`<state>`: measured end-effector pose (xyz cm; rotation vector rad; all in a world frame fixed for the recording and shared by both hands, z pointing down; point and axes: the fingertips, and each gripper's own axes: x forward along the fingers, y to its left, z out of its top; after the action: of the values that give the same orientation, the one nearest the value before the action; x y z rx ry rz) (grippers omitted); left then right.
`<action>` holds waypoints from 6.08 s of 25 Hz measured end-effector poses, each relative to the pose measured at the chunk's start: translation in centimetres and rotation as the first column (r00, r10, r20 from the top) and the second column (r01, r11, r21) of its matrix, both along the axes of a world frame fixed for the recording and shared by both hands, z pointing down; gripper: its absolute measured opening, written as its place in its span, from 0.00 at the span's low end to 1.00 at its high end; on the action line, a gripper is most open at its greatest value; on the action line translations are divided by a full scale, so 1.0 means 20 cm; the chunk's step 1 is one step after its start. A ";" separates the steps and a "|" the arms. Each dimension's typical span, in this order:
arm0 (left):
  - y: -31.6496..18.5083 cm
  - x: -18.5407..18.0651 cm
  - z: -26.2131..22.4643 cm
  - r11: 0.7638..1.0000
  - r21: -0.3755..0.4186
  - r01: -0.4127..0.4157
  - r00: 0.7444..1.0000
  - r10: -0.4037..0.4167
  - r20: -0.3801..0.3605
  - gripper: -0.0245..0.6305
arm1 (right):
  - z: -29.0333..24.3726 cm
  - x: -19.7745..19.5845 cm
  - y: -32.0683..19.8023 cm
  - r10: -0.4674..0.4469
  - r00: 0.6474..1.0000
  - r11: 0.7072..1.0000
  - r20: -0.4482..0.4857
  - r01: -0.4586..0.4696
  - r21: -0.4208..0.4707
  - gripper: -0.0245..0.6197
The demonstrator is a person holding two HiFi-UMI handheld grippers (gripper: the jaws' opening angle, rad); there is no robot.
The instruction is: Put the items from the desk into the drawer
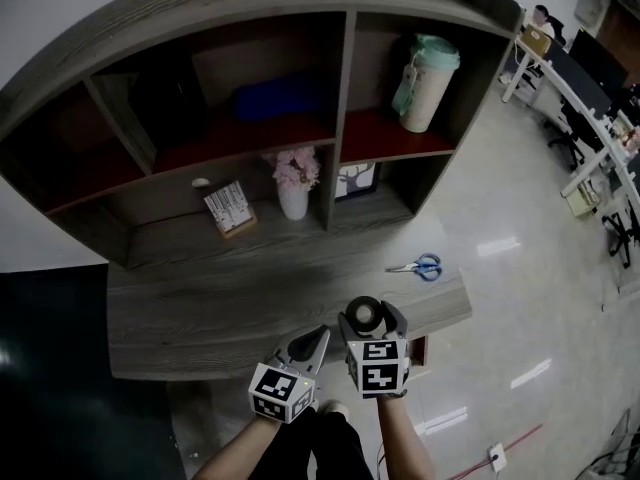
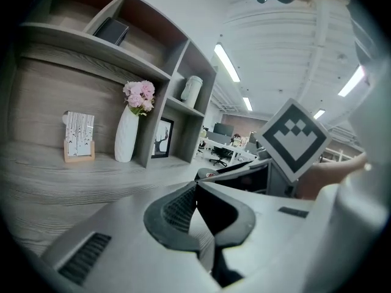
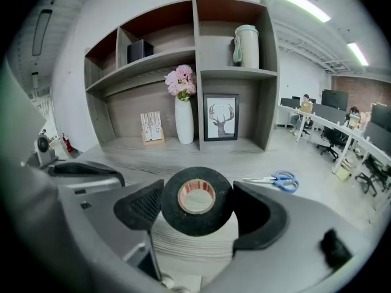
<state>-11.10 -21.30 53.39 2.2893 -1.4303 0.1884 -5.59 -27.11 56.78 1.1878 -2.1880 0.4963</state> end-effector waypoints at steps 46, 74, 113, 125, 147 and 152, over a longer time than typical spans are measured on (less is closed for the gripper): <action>0.15 0.86 0.34 0.938 -0.101 -0.332 0.942 0.334 0.011 0.05 | 0.44 0.91 0.35 0.285 0.958 0.946 -0.035 -0.286 -0.154 0.61; 0.18 0.87 0.52 0.940 -0.144 -0.310 0.950 0.314 0.000 0.05 | 0.68 0.87 0.28 0.273 0.962 0.948 0.011 -0.266 -0.176 0.61; 0.18 0.81 0.04 0.953 -0.024 -0.303 0.953 0.304 0.014 0.05 | 0.01 0.87 0.36 0.354 0.926 0.931 0.131 -0.362 0.037 0.05; 0.24 0.77 -0.18 0.947 0.023 -0.320 0.948 0.319 0.013 0.05 | -0.22 0.79 0.45 0.345 0.922 0.929 0.179 -0.362 0.076 0.05; 0.41 0.70 -0.45 0.933 0.106 -0.344 0.938 0.346 -0.001 0.05 | -0.50 0.76 0.71 0.380 0.901 0.889 0.209 -0.418 0.185 0.05; 0.46 0.67 -0.46 0.930 0.110 -0.350 0.936 0.353 -0.002 0.05 | -0.51 0.73 0.74 0.380 0.902 0.888 0.206 -0.418 0.190 0.05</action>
<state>2.25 -12.12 44.27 2.6159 -1.0292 0.1952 8.97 -12.25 46.65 1.8050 -2.1807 0.5328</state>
